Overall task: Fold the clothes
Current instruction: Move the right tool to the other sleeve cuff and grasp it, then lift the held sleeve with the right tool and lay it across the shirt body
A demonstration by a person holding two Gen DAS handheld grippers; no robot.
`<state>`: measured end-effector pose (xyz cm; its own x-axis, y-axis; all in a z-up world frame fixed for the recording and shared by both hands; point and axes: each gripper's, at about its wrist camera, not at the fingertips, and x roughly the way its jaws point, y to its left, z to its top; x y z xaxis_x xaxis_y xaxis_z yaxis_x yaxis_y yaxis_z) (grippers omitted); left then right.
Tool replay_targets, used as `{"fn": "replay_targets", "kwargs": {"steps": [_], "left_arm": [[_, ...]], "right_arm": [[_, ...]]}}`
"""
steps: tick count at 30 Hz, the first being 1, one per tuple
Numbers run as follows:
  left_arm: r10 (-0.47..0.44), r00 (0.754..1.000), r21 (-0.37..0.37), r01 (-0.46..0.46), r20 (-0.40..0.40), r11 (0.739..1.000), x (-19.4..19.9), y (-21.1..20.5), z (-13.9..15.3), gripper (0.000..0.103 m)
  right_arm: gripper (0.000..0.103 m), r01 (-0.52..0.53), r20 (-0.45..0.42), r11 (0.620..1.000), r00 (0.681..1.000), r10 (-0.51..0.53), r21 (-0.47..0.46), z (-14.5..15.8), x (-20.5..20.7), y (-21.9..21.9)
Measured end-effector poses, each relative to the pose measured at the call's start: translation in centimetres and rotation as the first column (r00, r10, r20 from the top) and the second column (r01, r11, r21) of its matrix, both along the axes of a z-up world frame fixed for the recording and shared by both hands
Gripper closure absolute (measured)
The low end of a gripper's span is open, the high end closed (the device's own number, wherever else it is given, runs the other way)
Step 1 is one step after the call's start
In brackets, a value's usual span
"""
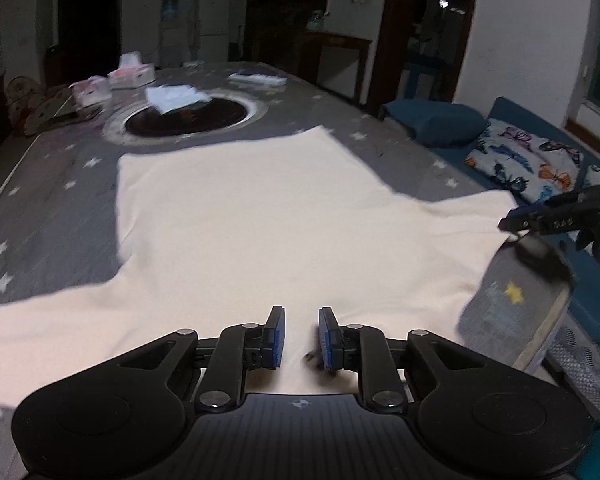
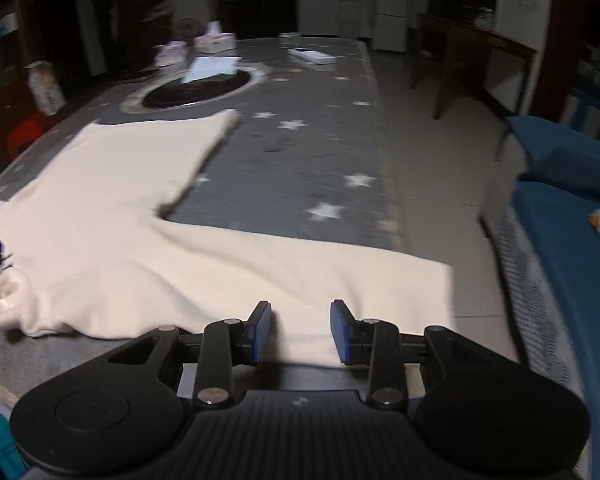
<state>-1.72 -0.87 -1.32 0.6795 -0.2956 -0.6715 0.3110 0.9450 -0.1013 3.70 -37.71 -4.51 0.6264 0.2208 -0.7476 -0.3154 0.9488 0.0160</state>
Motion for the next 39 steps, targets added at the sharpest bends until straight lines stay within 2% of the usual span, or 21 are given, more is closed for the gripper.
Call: {"fn": "replay_targets", "kwargs": {"steps": [2, 5, 9, 13, 17, 20, 22, 23, 24, 27, 32, 37, 39], "left_arm": [[-0.028, 1.000, -0.006, 0.028, 0.012, 1.000, 0.4, -1.1, 0.3, 0.078], [-0.072, 0.997, -0.017, 0.072, 0.017, 0.997, 1.2, -3.1, 0.4, 0.077], [-0.124, 0.992, -0.033, 0.125, 0.019, 0.992, 2.0, -5.6, 0.2, 0.074], [-0.163, 0.987, -0.044, 0.163, 0.006, 0.986, 2.6, -7.6, -0.2, 0.074], [-0.196, 0.981, -0.039, 0.196, -0.009, 0.980, 2.9, -9.4, -0.8, 0.074], [-0.217, 0.976, -0.035, 0.216, -0.025, 0.976, 3.1, -10.5, -1.3, 0.074], [-0.221, 0.975, -0.025, 0.220, -0.027, 0.975, 2.9, -11.0, -1.5, 0.073], [-0.222, 0.975, -0.020, 0.222, -0.028, 0.975, 2.8, -11.2, -1.5, 0.071], [-0.224, 0.974, -0.016, 0.224, -0.029, 0.975, 2.7, -11.5, -1.6, 0.071], [-0.219, 0.975, -0.021, 0.219, -0.029, 0.976, 2.7, -11.5, -1.3, 0.071], [-0.209, 0.978, -0.034, 0.208, -0.013, 0.977, 3.0, -11.4, -0.7, 0.071], [-0.215, 0.977, -0.042, 0.214, -0.017, 0.976, 3.2, -11.2, -0.8, 0.070], [-0.199, 0.980, -0.050, 0.199, -0.003, 0.979, 2.9, -10.2, -0.3, 0.066]], "right_arm": [[0.071, 0.053, 0.006, 0.999, 0.999, -0.053, 0.004, -0.1, 0.2, -1.4], [0.064, 0.137, 0.011, 0.990, 0.990, -0.137, 0.019, -0.3, 0.6, -3.3], [0.055, 0.224, -0.021, 0.968, 0.975, -0.223, 0.116, -0.6, 0.7, -6.1], [0.054, 0.304, -0.077, 0.918, 0.953, -0.294, 0.254, -1.5, 0.0, -9.1], [0.054, 0.340, -0.136, 0.853, 0.940, -0.312, 0.396, -2.9, -0.4, -11.1], [0.057, 0.357, -0.175, 0.795, 0.934, -0.312, 0.490, -3.9, -0.5, -12.3], [0.075, 0.351, -0.187, 0.770, 0.936, -0.297, 0.533, -4.5, -0.4, -12.5], [0.079, 0.347, -0.184, 0.761, 0.938, -0.295, 0.548, -4.7, -0.3, -12.6], [0.086, 0.341, -0.173, 0.760, 0.940, -0.296, 0.553, -4.6, -0.3, -12.6], [0.095, 0.318, -0.114, 0.793, 0.946, -0.305, 0.519, -3.6, -0.2, -12.3], [0.096, 0.245, -0.017, 0.806, 0.960, -0.280, 0.540, -0.3, 0.0, -11.3], [0.096, 0.101, 0.072, 0.816, 0.982, -0.172, 0.569, 4.0, 0.8, -8.0], [0.096, 0.034, 0.101, 0.823, 0.989, -0.110, 0.567, 5.7, 1.2, -5.9]]}}
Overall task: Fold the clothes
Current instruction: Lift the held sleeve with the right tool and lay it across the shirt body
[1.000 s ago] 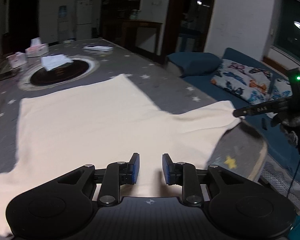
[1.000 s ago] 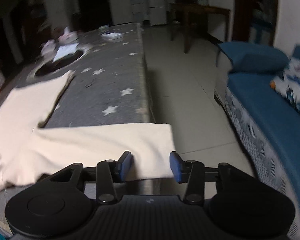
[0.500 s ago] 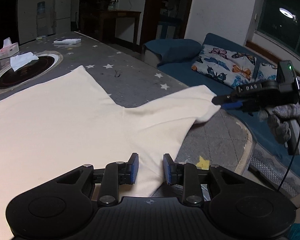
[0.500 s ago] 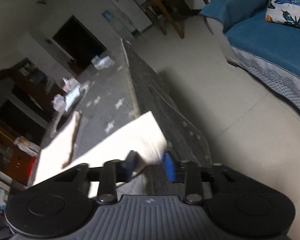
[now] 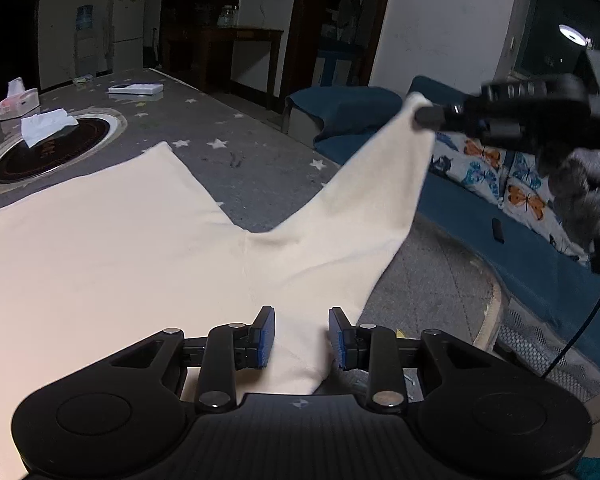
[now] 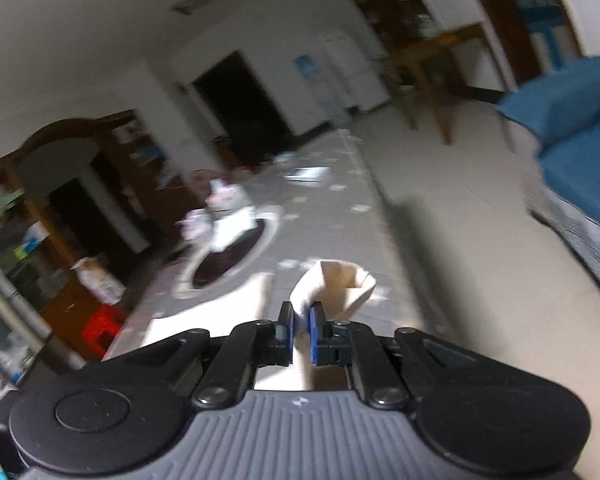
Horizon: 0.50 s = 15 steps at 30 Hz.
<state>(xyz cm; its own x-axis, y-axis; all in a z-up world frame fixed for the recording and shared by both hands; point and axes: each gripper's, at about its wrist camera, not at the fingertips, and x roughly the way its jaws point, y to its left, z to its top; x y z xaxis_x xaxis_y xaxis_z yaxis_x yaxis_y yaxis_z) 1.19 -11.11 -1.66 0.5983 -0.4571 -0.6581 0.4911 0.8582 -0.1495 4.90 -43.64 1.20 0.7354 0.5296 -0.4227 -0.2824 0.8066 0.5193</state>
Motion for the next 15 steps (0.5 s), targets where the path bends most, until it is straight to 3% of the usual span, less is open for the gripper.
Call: {"fn": "replay_targets", "kwargs": {"steps": [2, 7, 15], "left_arm": [[0.037, 0.999, -0.005, -0.037, 0.026, 0.999, -0.4, 1.8, 0.6, 0.061], [0.186, 0.980, -0.027, -0.185, 0.065, 0.982, -1.6, 7.9, 1.6, 0.061], [0.402, 0.914, -0.074, -0.397, 0.063, 0.915, -3.8, 16.6, 1.6, 0.061]], "right_arm": [[0.096, -0.064, 0.027, 0.998, 0.998, 0.064, -0.013, 1.5, 0.3, 2.2], [0.096, -0.246, 0.067, 0.968, 0.966, 0.249, -0.058, 3.9, 1.2, 10.2], [0.096, -0.478, -0.002, 0.872, 0.877, 0.480, -0.105, 2.0, 1.0, 23.1]]}}
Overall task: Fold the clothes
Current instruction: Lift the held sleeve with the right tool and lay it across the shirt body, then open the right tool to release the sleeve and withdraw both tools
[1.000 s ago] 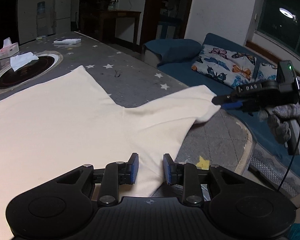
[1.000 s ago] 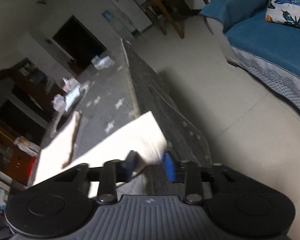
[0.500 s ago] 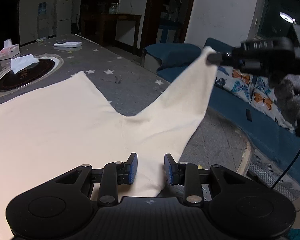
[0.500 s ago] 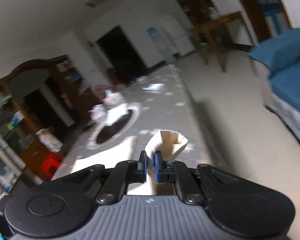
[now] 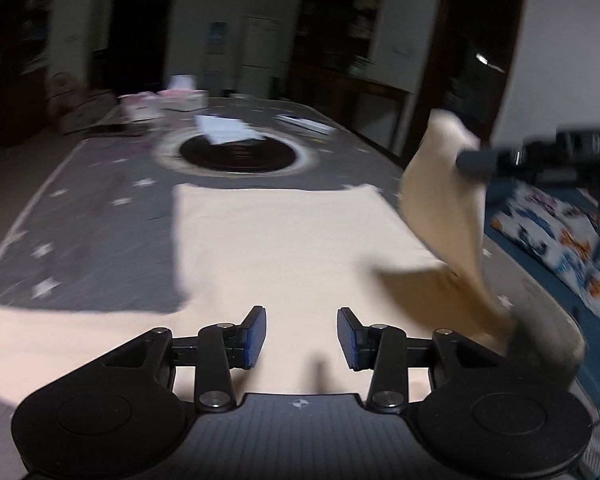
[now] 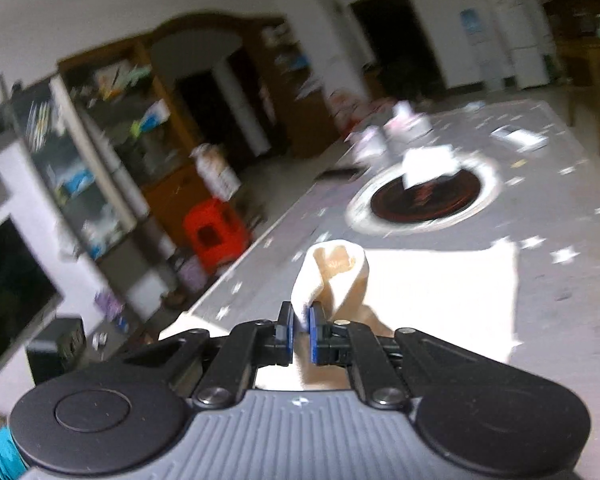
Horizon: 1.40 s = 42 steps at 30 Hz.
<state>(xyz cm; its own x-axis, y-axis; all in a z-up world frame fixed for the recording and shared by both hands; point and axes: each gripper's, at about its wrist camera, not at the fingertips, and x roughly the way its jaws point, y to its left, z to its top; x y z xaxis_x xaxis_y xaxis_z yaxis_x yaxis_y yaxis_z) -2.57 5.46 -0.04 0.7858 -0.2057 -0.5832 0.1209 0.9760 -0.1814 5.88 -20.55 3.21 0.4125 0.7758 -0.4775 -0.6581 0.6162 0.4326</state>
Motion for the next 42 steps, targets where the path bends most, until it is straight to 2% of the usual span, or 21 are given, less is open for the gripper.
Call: {"fn": "replay_targets", "kwargs": {"steps": [5, 9, 13, 18, 21, 26, 32, 36, 42], "left_arm": [[0.045, 0.999, -0.028, -0.046, -0.024, 0.999, -0.9, 2.2, -1.1, 0.061], [0.035, 0.999, -0.037, -0.036, -0.027, 0.999, -1.1, 2.3, -1.6, 0.061], [0.024, 1.000, -0.035, -0.024, -0.005, 0.999, -1.1, 2.2, -1.3, 0.062], [-0.015, 1.000, -0.042, 0.015, 0.001, 0.999, -0.6, 1.1, -1.4, 0.063], [-0.048, 0.999, -0.043, 0.048, -0.005, 0.998, -0.2, 0.0, -1.7, 0.063], [-0.079, 0.996, -0.021, 0.078, -0.030, 0.997, 0.8, -1.3, -2.1, 0.064], [-0.069, 0.997, -0.010, 0.069, -0.036, 0.998, 2.0, -1.7, -2.2, 0.064], [-0.038, 0.997, 0.003, 0.038, -0.063, 0.999, 2.5, -1.4, -3.0, 0.064], [-0.023, 0.999, -0.018, 0.023, -0.039, 1.000, 2.5, -0.8, -2.4, 0.065]], "right_arm": [[0.095, -0.082, -0.060, 0.994, 0.995, 0.078, -0.074, -3.2, -0.7, 5.2], [0.085, -0.130, -0.077, 0.983, 0.990, 0.121, -0.129, -4.6, -1.9, 7.1], [0.084, -0.111, -0.049, 0.974, 0.993, 0.103, -0.198, -4.1, -2.5, 4.9], [0.084, -0.021, -0.032, 0.948, 0.999, 0.011, -0.318, -5.2, -2.4, 0.6], [0.084, 0.037, -0.047, 0.939, 0.997, -0.056, -0.341, -6.1, -2.2, -1.9], [0.084, 0.070, -0.027, 0.939, 0.996, -0.083, -0.338, -5.6, -1.9, -3.8], [0.084, 0.079, 0.056, 0.942, 0.996, -0.064, -0.326, -5.2, -0.1, -2.6], [0.087, 0.119, 0.078, 0.911, 0.992, -0.096, -0.394, -6.8, 1.1, -1.9], [0.085, 0.119, 0.116, 0.915, 0.990, -0.080, -0.387, -5.8, 0.1, -2.4]]}}
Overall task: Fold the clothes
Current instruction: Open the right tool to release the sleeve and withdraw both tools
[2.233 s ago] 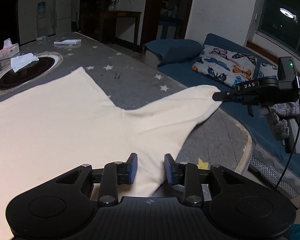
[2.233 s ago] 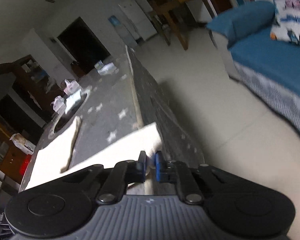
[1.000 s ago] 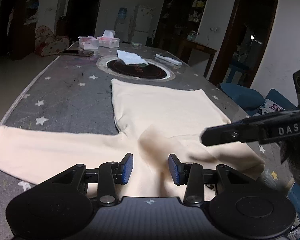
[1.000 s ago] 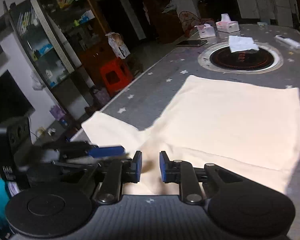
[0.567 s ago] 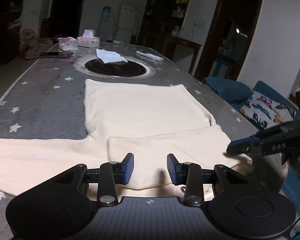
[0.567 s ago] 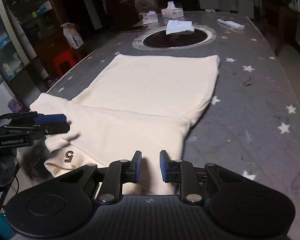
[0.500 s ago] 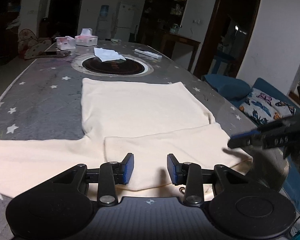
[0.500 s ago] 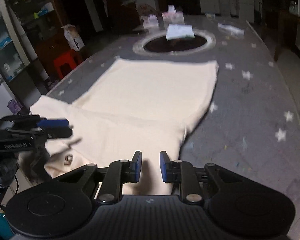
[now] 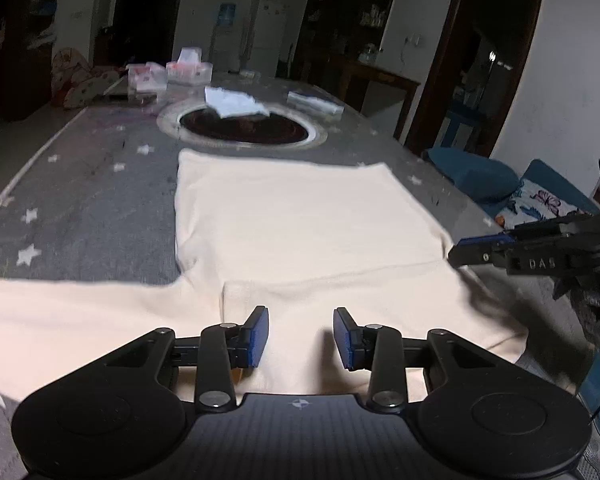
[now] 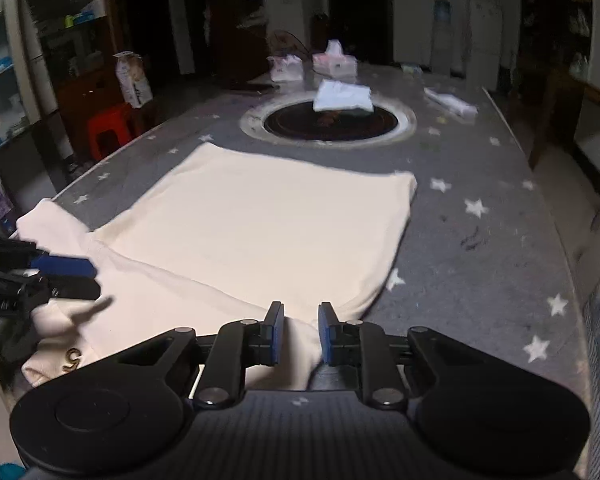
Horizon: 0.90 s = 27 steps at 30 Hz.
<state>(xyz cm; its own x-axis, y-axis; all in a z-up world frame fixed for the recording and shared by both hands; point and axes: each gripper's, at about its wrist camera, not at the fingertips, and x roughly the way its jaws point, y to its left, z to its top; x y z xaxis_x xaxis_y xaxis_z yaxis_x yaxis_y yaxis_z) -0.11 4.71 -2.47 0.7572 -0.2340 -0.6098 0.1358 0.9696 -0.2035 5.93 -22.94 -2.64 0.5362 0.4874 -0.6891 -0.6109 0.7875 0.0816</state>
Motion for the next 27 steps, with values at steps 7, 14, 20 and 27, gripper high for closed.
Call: {"fn": "replay_targets", "kwargs": {"steps": [7, 14, 20, 27], "left_arm": [[0.043, 0.999, -0.017, -0.043, -0.004, 0.999, 0.0, 1.0, -0.3, 0.066], [0.251, 0.968, 0.001, -0.251, 0.024, 0.968, -2.6, 6.1, 0.7, 0.066], [0.496, 0.868, 0.095, -0.496, 0.025, 0.863, -4.3, 11.5, 0.7, 0.067], [0.693, 0.720, 0.100, -0.691, 0.014, 0.716, -6.0, 16.8, -0.3, 0.069]], "right_arm": [[0.079, -0.025, -0.018, 0.999, 1.000, 0.025, -0.029, -0.7, -0.6, 0.7], [0.070, -0.061, -0.008, 0.998, 0.998, 0.061, -0.006, 0.2, -1.2, 1.2], [0.067, -0.081, -0.005, 0.997, 0.997, 0.081, 0.002, 0.4, -1.6, 1.8], [0.067, -0.093, -0.006, 0.996, 0.996, 0.093, 0.008, 0.5, -1.9, 2.2]]}}
